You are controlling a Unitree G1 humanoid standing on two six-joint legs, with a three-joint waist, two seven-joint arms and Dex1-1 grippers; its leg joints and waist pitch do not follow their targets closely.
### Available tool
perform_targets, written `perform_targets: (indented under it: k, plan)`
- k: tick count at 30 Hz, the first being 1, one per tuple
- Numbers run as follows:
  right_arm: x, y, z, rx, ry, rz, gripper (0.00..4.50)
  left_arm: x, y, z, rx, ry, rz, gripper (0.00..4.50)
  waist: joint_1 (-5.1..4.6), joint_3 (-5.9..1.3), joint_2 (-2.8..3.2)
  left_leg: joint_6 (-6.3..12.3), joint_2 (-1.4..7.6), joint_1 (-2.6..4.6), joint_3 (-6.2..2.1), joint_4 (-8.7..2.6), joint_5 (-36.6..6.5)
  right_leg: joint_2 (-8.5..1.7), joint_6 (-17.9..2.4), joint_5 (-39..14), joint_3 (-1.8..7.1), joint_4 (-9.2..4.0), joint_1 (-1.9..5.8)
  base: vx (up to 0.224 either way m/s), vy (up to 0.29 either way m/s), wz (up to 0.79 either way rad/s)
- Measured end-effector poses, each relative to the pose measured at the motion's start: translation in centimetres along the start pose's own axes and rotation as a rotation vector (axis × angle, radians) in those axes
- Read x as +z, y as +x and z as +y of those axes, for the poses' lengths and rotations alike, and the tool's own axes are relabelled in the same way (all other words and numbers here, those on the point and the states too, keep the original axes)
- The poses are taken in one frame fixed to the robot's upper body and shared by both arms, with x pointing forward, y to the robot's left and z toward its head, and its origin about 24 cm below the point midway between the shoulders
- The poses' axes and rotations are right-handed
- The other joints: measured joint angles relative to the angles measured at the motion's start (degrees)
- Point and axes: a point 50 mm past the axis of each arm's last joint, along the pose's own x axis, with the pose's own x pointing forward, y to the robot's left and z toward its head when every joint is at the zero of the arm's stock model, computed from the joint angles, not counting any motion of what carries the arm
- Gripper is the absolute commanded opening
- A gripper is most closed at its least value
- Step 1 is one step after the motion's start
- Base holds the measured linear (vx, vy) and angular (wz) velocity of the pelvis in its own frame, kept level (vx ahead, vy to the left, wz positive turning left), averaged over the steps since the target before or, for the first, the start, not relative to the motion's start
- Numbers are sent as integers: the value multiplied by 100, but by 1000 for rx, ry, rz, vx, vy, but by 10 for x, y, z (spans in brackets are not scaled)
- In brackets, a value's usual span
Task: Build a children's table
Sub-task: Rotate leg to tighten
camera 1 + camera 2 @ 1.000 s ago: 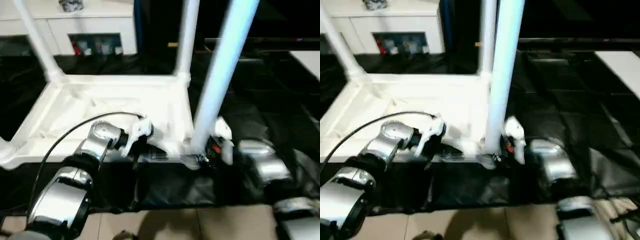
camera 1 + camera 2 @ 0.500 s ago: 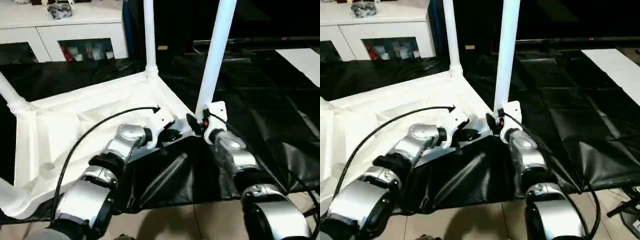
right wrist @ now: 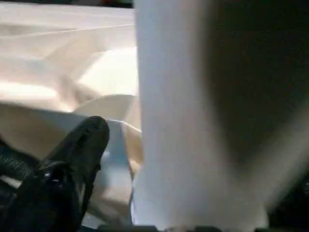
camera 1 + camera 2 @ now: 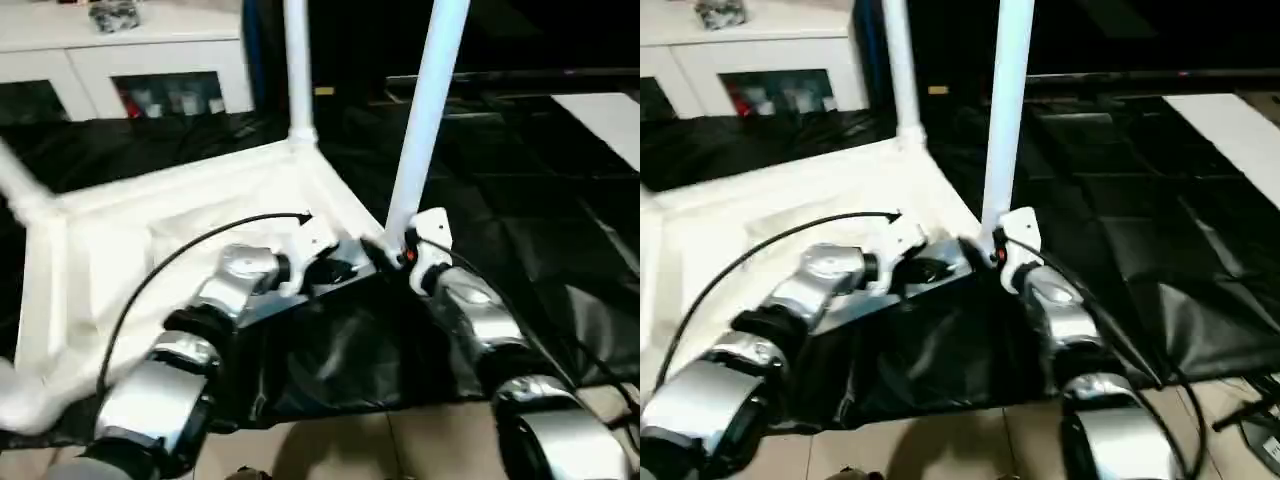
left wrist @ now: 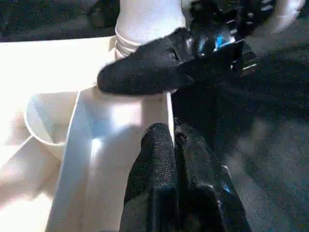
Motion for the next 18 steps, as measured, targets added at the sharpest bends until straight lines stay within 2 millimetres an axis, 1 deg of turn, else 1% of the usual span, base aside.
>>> perform_targets:
  k: [2,4,8,10,13,16,18]
  plan:
    - [0,-8,-2,111,-44,9,437,0,-6,1,-45,6,-2,0,55,4,7,1,0,-5,5,6,0,-1,0,-2,4,-5,-1,0,0,0]
    - [1,-18,-3,238,-78,26,437,-3,-13,0,-101,-1,-1,0,94,9,-1,2,0,-11,6,7,-1,-3,-3,-4,1,-10,-1,0,0,0]
    - [2,-30,-1,418,-90,50,437,-7,-22,-2,-185,-7,7,0,139,13,-7,4,1,-17,6,14,0,-5,-4,-5,-3,-7,-3,0,0,0]
    - [1,-34,1,494,-90,63,411,-9,-25,-3,-225,-5,16,0,155,15,-11,4,3,-17,6,22,0,-7,-4,-5,-2,1,-3,0,0,0]
    - [2,-40,2,592,-102,94,391,-12,-31,-5,-289,-3,29,0,166,17,-14,3,3,-16,6,24,0,-8,-5,-4,-2,3,0,0,0,0]
    - [1,-42,5,650,-88,104,355,-13,-34,-6,-331,-2,40,0,173,18,-15,3,4,-15,6,24,0,-8,-6,-4,-2,7,1,0,0,0]
    - [2,-43,6,671,-86,114,346,-13,-36,-7,-350,-3,42,0,186,18,-15,3,4,-15,6,24,0,-8,-6,-4,-2,8,1,0,0,0]
